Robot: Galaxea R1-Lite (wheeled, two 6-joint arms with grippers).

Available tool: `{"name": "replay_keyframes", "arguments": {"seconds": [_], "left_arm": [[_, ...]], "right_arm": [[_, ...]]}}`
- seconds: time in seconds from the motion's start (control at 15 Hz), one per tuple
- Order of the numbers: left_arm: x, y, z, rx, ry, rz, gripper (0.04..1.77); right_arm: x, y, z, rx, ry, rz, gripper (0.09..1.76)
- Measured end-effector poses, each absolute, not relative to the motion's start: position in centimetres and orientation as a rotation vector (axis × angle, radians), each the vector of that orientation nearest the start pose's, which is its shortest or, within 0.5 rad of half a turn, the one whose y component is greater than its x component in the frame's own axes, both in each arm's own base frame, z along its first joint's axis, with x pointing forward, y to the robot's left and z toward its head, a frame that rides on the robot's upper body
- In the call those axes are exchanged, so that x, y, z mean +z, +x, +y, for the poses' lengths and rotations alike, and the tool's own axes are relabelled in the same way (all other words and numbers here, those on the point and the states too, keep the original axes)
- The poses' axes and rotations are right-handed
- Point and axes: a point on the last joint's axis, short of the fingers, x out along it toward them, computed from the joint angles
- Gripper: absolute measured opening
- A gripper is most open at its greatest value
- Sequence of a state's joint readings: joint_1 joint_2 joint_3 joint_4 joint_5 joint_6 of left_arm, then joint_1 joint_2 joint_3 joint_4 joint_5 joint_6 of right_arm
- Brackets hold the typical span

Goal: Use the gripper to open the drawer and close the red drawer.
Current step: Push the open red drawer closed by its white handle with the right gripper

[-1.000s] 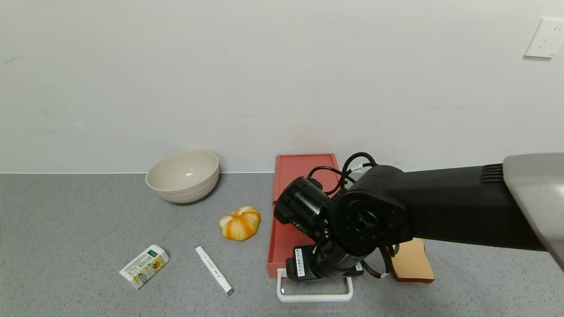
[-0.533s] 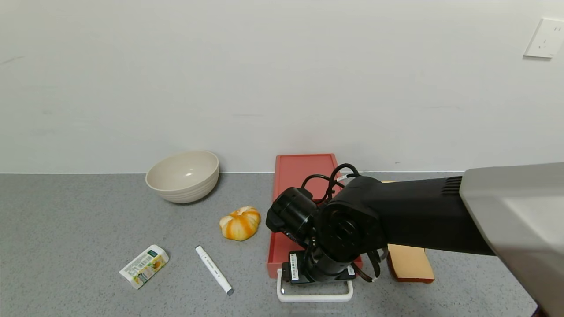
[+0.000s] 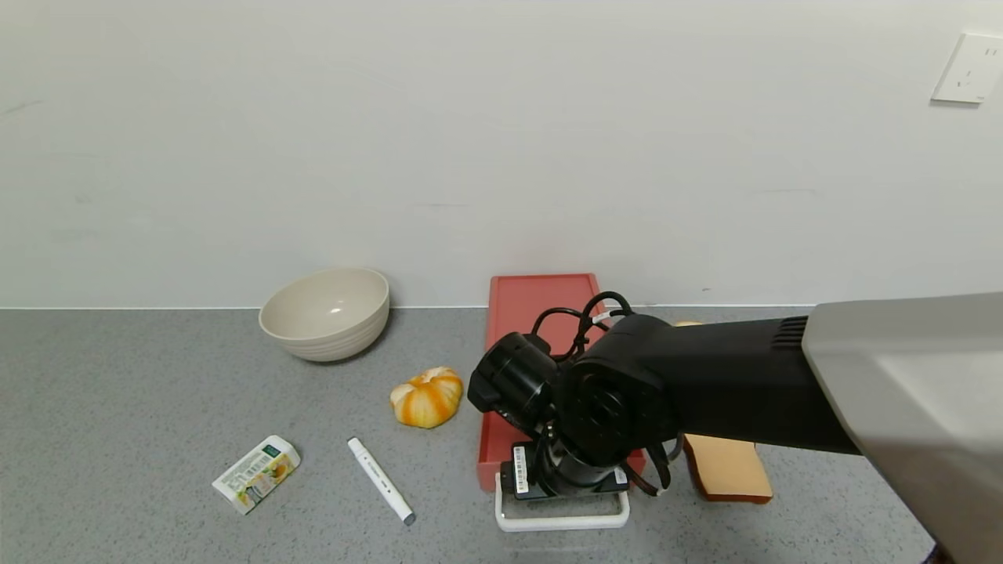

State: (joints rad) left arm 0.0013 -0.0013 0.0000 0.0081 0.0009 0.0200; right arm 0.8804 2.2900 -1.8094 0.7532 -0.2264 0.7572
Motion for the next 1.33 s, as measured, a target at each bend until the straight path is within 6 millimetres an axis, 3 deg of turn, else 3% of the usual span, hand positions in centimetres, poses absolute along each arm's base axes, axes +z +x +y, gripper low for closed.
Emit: {"name": "replay_keyframes", "arguments": {"seconds": [1.33], "left_arm": [[7.5, -2.3, 0.0, 0.002, 0.020, 0.007, 1.72]], "right_arm": [[11.4, 31.7, 32.7, 0.156, -0.027, 1.028, 1.71]]}}
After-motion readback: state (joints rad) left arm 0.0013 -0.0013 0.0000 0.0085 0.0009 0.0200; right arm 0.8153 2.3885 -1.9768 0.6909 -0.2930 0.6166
